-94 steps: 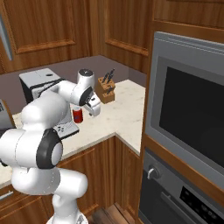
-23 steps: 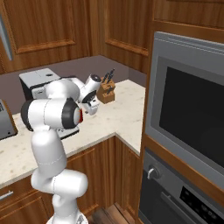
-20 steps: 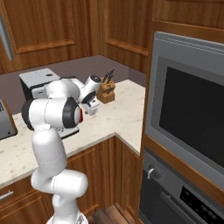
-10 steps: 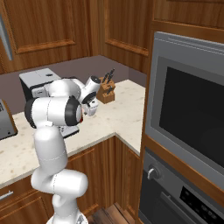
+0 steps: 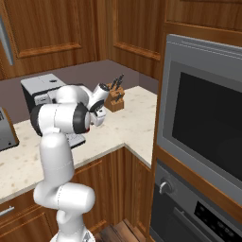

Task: Four empty soda cans are scattered around the kitchen. Gather all the cans and cluster them next to the stove for recycling.

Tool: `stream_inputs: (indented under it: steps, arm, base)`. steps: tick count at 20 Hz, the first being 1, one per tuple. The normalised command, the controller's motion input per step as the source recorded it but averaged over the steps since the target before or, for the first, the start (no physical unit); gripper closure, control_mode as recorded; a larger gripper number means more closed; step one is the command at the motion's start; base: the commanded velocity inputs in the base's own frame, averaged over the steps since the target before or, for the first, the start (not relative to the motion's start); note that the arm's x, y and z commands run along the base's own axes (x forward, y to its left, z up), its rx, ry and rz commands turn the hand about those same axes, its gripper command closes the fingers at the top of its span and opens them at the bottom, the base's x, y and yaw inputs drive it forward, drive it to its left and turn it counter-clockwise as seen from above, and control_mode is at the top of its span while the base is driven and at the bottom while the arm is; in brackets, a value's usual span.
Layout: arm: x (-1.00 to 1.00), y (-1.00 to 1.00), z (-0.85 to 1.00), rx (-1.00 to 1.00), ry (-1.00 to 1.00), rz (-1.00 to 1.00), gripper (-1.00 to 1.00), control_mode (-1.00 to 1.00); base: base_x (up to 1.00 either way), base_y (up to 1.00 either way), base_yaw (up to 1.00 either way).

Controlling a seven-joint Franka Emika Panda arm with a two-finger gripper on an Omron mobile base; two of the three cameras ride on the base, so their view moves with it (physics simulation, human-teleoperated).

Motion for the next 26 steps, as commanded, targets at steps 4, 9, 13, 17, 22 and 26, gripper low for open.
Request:
stream_inputs:
  steps: [4,9,13,17,22,26]
  arm:
    - [0.12,0.05,0.00,0.02,0.04,-0.02,-1.00,-1.00]
    - [0.04,0.08,-0.02,0.01,0.06,-0.02,-1.00,-1.00]
    - [0.00,0.07,-0.03,0.01,0.06,-0.02,-1.00,-1.00]
    - [0.00,0.07,-0.05,0.00,0.06,-0.02,-1.00,-1.00]
    - [0.00,0.07,-0.07,0.00,0.03,-0.03,-1.00,-1.00]
    - [0.02,0.04,-0.05,0.00,0.00,-0.03,-1.00,-1.00]
  base:
    - [0.00,0.00,0.00]
    - [0.00,0.00,0.00]
    - [0.00,0.00,0.00]
    - [0.00,0.00,0.00]
    - [0.00,0.00,0.00]
    - [0.00,0.00,0.00]
